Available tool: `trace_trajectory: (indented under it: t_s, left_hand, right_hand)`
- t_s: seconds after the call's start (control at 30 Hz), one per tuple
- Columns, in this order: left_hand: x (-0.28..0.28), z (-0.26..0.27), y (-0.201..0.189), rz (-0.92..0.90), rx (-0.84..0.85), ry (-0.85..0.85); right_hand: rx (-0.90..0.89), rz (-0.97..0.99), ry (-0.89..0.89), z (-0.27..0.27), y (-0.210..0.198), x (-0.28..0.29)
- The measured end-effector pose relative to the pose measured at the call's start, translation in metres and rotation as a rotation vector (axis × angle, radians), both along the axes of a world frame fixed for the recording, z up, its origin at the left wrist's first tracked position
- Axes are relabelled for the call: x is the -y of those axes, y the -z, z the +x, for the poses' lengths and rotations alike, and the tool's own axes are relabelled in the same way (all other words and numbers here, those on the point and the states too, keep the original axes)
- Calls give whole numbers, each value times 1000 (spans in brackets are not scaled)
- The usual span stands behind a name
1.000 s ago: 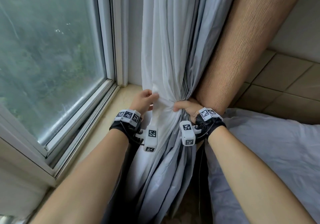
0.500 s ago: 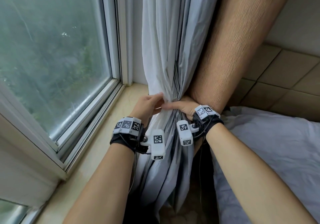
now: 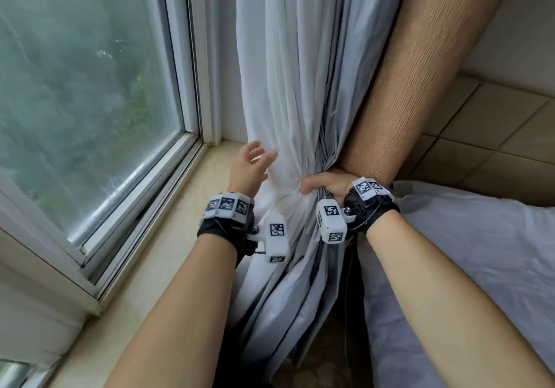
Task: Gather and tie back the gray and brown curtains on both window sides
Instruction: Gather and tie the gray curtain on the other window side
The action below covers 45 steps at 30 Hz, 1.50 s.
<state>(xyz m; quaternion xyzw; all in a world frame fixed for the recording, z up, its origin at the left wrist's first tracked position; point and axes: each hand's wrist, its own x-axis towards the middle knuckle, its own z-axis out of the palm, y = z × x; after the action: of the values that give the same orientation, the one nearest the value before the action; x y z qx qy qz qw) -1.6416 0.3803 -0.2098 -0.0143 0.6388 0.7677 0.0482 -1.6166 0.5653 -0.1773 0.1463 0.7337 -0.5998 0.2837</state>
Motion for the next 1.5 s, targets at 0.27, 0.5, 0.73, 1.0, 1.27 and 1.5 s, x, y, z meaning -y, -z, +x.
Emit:
trace_trajectory:
  t_s: [0.27,0.5,0.73,1.0,1.27,1.5]
  left_hand:
    - [-21,-11,6,43,3,296]
    - [-9,-19,11,78,-6,26]
    - [-3,-10,-6,86,3,293]
    - [5,-6,-20,-37,45,541]
    - [1,-23,-2,-201,-25,242]
    - [-14,-35,9,29,92,513]
  right_hand:
    - [-13,-41,-23,-3,-1,-18]
    - [-320,173,250,-22,10,-12]
    - [-517,192,217,-33,22,8]
    - [-436,34,98,-27,19,11]
    - [-171,122,99,-16,8,6]
    - [-80,-4,30,-8,0,7]
